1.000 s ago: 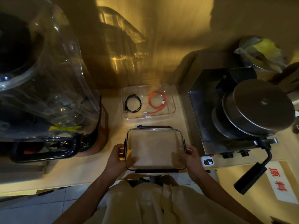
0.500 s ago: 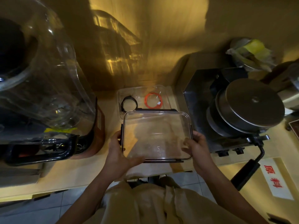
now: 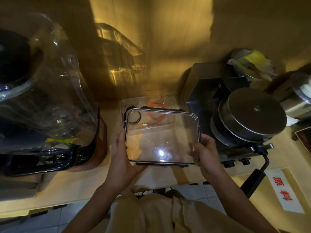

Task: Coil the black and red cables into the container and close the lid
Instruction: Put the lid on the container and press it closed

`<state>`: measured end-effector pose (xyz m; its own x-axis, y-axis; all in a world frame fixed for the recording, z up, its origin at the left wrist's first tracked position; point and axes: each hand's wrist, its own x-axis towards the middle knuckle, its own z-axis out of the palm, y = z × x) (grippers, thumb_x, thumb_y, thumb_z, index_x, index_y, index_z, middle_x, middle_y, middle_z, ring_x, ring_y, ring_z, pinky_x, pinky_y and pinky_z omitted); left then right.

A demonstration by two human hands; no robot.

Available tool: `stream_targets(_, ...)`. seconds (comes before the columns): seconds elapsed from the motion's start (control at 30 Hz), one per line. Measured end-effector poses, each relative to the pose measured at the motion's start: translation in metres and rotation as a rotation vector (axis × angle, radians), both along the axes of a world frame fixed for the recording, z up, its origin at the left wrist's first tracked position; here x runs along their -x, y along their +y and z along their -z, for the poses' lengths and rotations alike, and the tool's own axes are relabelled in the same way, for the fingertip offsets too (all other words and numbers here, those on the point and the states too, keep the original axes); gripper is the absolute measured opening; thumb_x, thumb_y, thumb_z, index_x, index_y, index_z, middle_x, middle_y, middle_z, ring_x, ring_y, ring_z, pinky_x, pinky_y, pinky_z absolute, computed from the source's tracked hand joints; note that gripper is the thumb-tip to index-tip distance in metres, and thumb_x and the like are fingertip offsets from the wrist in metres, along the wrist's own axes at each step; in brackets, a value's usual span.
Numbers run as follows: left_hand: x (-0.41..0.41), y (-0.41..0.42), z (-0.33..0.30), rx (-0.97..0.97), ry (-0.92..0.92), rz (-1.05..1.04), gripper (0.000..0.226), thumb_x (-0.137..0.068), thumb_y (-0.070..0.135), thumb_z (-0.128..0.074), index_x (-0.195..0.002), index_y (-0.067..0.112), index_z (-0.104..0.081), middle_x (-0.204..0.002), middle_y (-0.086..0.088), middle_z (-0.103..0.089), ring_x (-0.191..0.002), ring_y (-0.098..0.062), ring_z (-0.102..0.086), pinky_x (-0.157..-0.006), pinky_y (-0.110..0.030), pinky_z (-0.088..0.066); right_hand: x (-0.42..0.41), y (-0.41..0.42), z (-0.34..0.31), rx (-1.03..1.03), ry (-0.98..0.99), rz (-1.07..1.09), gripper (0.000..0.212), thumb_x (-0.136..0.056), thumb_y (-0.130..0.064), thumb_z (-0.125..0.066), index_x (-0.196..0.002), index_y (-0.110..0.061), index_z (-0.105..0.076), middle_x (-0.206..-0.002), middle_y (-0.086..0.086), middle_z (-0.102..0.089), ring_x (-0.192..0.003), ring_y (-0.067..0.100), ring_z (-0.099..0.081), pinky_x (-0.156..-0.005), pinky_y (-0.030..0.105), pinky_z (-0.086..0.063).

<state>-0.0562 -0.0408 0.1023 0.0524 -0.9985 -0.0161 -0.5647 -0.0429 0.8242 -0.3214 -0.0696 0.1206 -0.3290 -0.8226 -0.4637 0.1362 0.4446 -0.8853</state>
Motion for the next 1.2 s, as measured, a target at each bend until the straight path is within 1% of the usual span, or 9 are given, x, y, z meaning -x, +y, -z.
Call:
stream_targets(0.13,0.000,-0.002,-0.001,0.044,-0.026,-0.006,0.132,-0.052,0.073,-0.079,-0.156,0.037,-0.005,-0.153,0.005,-0.027,-0.136,0.007,-0.019,-0.107,-0.037,-0.036,0.000,-0.001,-0.007,0.005,0.030,-0.021,0.038,-0.092,-0.006,-0.061,-0.127,-0.019,-0.051,-0.120,0.009,-0.064,-0.103,0.025,-0.065,-0.082,0.042,-0.056)
stream_targets(0.27,0.002,-0.005,-0.002,0.068,-0.033,0.008,0.133,-0.053,0.084,-0.068,-0.154,0.040,0.007,-0.150,0.009,-0.021,-0.140,-0.019,-0.028,-0.109,-0.039,-0.034,0.000,-0.003,-0.015,-0.012,0.055,-0.058,0.038,-0.095,-0.011,-0.058,-0.131,-0.020,-0.053,-0.124,0.012,-0.065,-0.115,0.034,-0.062,-0.102,0.059,-0.048)
stream_targets(0.4,0.004,-0.009,-0.005,0.071,-0.071,0.032,0.139,-0.051,0.082,-0.068,-0.155,0.033,0.011,-0.152,0.002,-0.018,-0.140,-0.027,-0.029,-0.111,-0.043,-0.034,-0.001,-0.011,-0.025,0.000,0.046,-0.038,0.057,-0.095,-0.016,-0.057,-0.148,-0.023,-0.038,-0.137,0.011,-0.058,-0.124,0.033,-0.057,-0.108,0.057,-0.043)
stream_targets(0.47,0.004,-0.012,-0.006,0.058,-0.076,0.046,0.147,-0.047,0.066,-0.083,-0.152,0.037,0.017,-0.152,0.007,-0.015,-0.142,-0.024,-0.025,-0.113,-0.043,-0.033,0.000,-0.015,-0.028,0.020,0.031,-0.036,0.052,-0.095,-0.019,-0.056,-0.146,-0.023,-0.043,-0.136,0.012,-0.060,-0.121,0.031,-0.060,-0.101,0.051,-0.050)
stream_targets(0.57,0.003,-0.017,-0.011,0.026,0.004,0.046,0.154,-0.039,0.068,-0.086,-0.153,0.039,0.014,-0.142,0.025,-0.015,-0.136,-0.003,-0.022,-0.111,-0.030,-0.028,-0.002,-0.020,-0.030,0.059,0.011,-0.046,0.035,-0.097,-0.020,-0.054,-0.132,-0.023,-0.058,-0.113,0.007,-0.071,-0.089,0.013,-0.071,-0.065,0.026,-0.055)
stream_targets(0.67,0.006,-0.022,-0.021,0.057,0.106,-0.022,0.118,-0.056,0.076,-0.072,-0.146,0.057,0.002,-0.129,0.032,-0.021,-0.121,0.015,-0.033,-0.100,-0.013,-0.029,-0.005,-0.026,-0.033,0.097,-0.039,0.032,0.035,-0.095,-0.018,-0.059,-0.129,-0.024,-0.057,-0.112,0.004,-0.070,-0.094,0.013,-0.070,-0.076,0.030,-0.058)
stream_targets(0.77,0.006,-0.029,-0.025,0.098,0.175,-0.077,0.074,-0.081,0.065,-0.050,-0.147,0.054,-0.017,-0.128,0.021,-0.035,-0.118,0.022,-0.035,-0.100,-0.020,-0.035,-0.007,-0.031,-0.037,0.117,-0.115,0.085,0.036,-0.097,-0.019,-0.059,-0.131,-0.025,-0.054,-0.127,0.010,-0.064,-0.117,0.029,-0.062,-0.104,0.053,-0.048)
stream_targets(1.03,0.001,-0.046,-0.036,-0.035,0.511,-0.221,0.060,-0.091,0.055,-0.047,-0.147,0.034,-0.040,-0.145,0.015,-0.044,-0.134,-0.003,-0.041,-0.110,-0.032,-0.035,-0.014,-0.041,-0.043,0.213,-0.255,0.135,0.031,-0.104,-0.016,-0.046,-0.133,-0.021,-0.054,-0.128,0.004,-0.066,-0.122,0.021,-0.061,-0.096,0.033,-0.050)
stream_targets(1.2,-0.007,-0.054,-0.036,-0.014,0.669,-0.327,0.039,-0.093,0.046,-0.046,-0.126,0.030,-0.058,-0.131,0.002,-0.060,-0.120,-0.014,-0.058,-0.106,-0.045,-0.045,-0.013,-0.043,-0.041,0.236,-0.454,0.186,0.034,-0.102,-0.022,-0.045,-0.132,-0.010,-0.055,-0.118,0.005,-0.067,-0.135,0.030,-0.050,-0.118,0.045,-0.033)
